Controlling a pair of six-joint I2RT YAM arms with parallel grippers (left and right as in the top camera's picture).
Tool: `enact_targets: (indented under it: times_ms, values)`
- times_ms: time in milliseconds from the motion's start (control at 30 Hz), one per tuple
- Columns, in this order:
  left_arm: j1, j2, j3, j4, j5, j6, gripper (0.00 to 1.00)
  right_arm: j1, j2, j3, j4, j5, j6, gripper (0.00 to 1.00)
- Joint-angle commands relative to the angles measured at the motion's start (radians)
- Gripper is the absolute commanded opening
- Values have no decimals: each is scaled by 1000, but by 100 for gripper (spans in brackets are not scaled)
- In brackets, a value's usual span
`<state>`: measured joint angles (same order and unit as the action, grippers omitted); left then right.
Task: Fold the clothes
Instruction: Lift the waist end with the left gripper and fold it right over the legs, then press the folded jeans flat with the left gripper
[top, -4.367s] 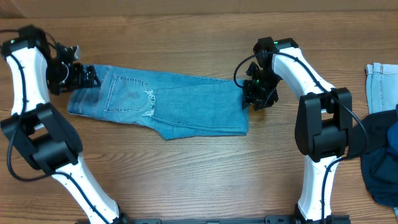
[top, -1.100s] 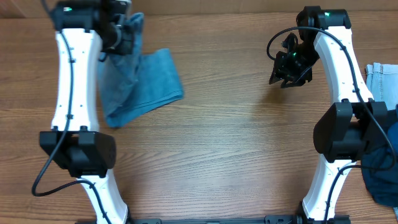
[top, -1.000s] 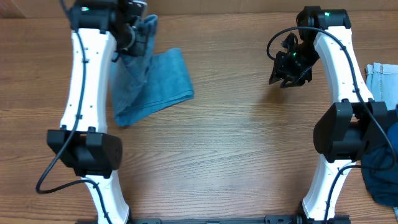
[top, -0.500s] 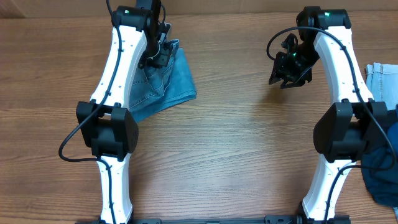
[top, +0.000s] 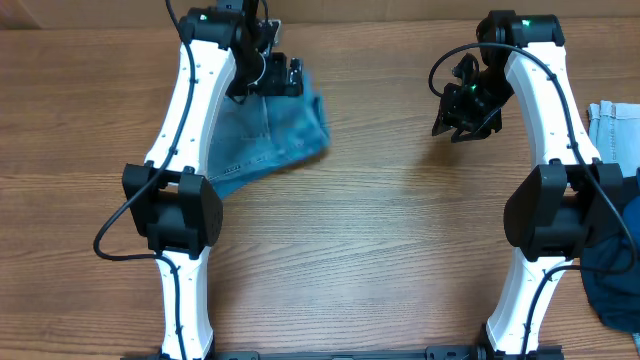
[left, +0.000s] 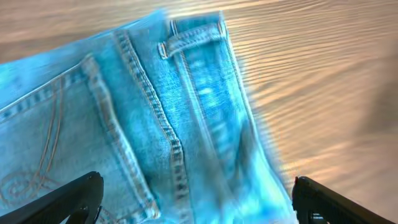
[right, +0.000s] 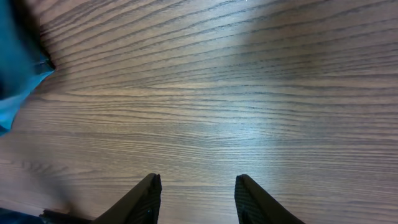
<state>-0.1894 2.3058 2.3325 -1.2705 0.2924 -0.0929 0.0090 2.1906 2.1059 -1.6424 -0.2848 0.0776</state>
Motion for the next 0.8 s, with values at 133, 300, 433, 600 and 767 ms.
enact_targets:
  times_ms: [133,300,433,600,767]
  values:
    - [14,-133,65,-21,79,101,100,4,-57,28,4,-8,-7,43]
    - [-60,-69,12,-22,55,161,96,4,-57,28,-3,-8,-7,43]
    - [-85,47,9,-37,37,161,45,4,-57,28,-5,-8,-7,43]
    - [-85,196,9,-62,37,157,5,4,-57,28,-14,-8,-7,43]
    - [-87,267,9,-72,41,158,25,4,-57,28,-14,-8,-7,43]
